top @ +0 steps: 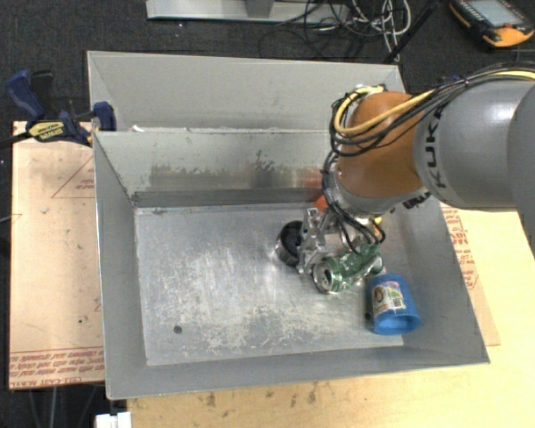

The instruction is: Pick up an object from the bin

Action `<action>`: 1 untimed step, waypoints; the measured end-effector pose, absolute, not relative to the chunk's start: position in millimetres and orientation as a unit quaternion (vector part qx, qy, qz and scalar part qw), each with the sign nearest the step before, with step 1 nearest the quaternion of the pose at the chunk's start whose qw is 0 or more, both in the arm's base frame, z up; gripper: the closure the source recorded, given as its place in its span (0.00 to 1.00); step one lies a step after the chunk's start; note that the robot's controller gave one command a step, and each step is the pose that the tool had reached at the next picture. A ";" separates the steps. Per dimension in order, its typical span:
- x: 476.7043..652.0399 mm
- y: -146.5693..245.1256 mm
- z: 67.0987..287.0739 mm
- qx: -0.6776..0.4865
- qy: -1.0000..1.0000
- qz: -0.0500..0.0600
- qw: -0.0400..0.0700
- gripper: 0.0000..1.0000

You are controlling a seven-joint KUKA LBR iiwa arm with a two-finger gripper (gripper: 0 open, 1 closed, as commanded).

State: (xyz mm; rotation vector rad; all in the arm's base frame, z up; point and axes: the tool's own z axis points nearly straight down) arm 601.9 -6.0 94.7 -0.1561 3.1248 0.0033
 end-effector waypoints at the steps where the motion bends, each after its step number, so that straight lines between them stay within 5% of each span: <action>1: 610.8 -8.5 197.6 -0.075 0.997 0.001 0.001 1.00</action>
Offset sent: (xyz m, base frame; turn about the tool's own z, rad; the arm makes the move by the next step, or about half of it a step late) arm 0.0000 0.0000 0.0000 0.0000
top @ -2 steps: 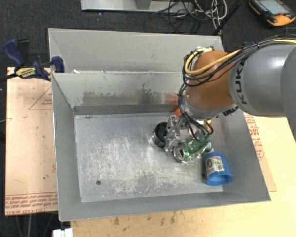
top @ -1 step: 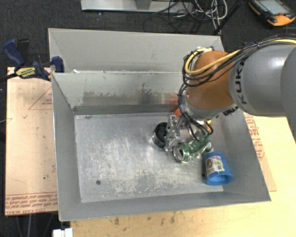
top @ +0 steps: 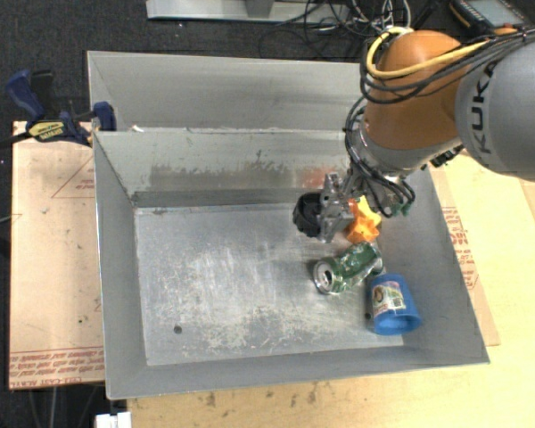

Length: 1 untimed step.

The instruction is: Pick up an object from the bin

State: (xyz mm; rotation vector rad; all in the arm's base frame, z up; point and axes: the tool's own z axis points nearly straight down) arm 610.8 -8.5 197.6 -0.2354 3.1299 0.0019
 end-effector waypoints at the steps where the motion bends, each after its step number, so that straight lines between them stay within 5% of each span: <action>1: 610.8 -8.6 197.6 -0.075 0.997 0.001 0.001 1.00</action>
Offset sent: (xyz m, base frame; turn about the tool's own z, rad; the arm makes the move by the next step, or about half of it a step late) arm 0.0271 0.0102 0.1386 -0.3104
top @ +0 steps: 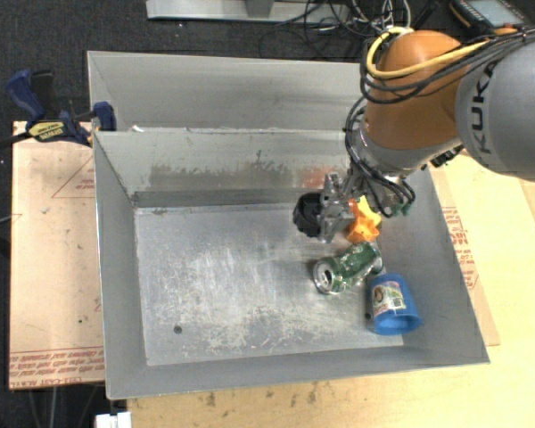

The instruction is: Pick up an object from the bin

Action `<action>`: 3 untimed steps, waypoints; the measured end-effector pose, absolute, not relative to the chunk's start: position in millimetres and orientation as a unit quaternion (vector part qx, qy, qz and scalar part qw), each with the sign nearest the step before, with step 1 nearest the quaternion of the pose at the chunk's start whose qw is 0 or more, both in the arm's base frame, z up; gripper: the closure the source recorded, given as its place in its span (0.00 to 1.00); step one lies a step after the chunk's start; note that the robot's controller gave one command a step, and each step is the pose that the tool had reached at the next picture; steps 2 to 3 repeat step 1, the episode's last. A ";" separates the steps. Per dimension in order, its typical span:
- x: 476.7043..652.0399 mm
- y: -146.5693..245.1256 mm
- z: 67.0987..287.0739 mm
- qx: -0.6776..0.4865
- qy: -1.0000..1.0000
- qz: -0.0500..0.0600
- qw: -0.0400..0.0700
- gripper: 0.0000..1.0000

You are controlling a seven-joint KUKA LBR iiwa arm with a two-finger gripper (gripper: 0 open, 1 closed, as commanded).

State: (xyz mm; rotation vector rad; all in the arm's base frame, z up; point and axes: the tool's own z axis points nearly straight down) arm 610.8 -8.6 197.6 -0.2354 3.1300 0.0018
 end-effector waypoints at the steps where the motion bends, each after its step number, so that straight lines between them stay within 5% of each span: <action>1: 616.7 -5.8 229.6 -0.113 0.994 0.000 -0.001 1.00; 3: 616.7 -5.8 229.6 -0.113 0.994 0.000 -0.001 1.00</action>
Offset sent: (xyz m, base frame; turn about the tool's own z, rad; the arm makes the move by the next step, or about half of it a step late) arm -0.0508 0.0366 0.0965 0.2269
